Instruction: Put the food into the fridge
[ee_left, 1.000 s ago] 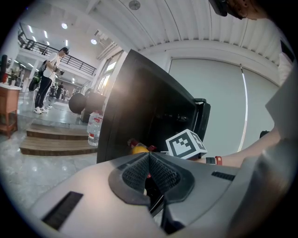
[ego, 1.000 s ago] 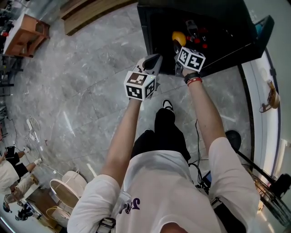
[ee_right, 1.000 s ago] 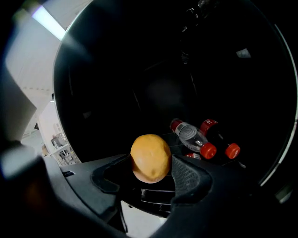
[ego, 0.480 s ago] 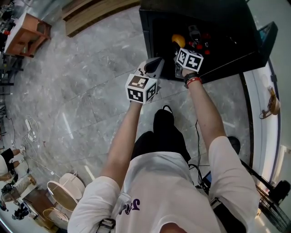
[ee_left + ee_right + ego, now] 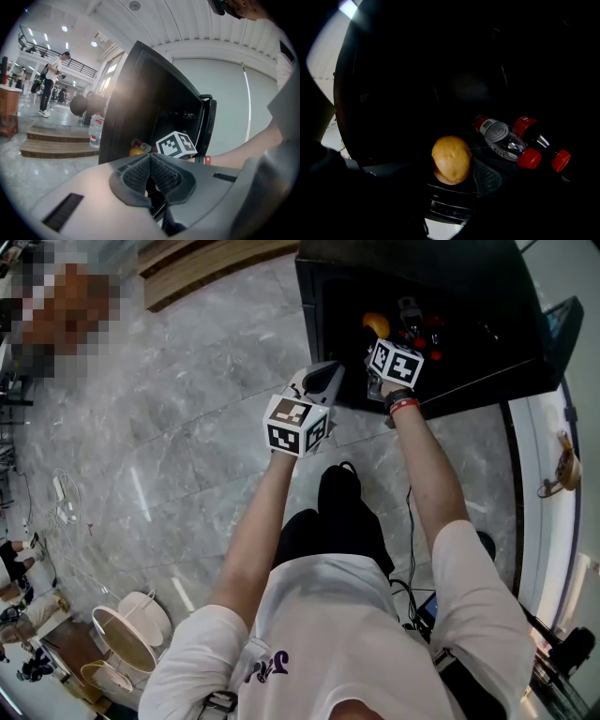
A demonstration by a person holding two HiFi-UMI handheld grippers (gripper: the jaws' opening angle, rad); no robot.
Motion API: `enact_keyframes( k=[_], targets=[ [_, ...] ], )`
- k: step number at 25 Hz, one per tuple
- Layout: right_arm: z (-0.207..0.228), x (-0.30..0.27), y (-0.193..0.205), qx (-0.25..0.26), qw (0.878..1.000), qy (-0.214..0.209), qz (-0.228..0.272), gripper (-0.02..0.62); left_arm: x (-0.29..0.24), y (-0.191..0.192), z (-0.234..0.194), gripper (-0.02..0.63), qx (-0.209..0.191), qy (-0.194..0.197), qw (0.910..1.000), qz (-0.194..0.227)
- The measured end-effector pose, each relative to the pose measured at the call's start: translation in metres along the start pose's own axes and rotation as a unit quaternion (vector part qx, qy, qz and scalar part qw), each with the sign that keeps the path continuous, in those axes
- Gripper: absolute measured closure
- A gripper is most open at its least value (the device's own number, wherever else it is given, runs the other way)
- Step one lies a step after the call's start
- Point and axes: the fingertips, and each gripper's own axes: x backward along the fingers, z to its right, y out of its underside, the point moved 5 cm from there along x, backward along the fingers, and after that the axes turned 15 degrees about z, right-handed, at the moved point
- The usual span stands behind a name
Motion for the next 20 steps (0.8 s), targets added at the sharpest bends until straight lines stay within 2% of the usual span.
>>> enact_keyframes(
  k=[13,20],
  targets=[
    [0.000,-0.015,0.004,0.020,1.000,0.002,-0.008,0.302,-0.001,0.003,-0.011,0.589,-0.002,-0.010,0.9999,0.003],
    [-0.002,-0.012,0.000,0.020,1.000,-0.008,-0.007,0.261,0.001,0.002,-0.010,0.589,-0.001,-0.012,0.9999,0.000]
  ],
)
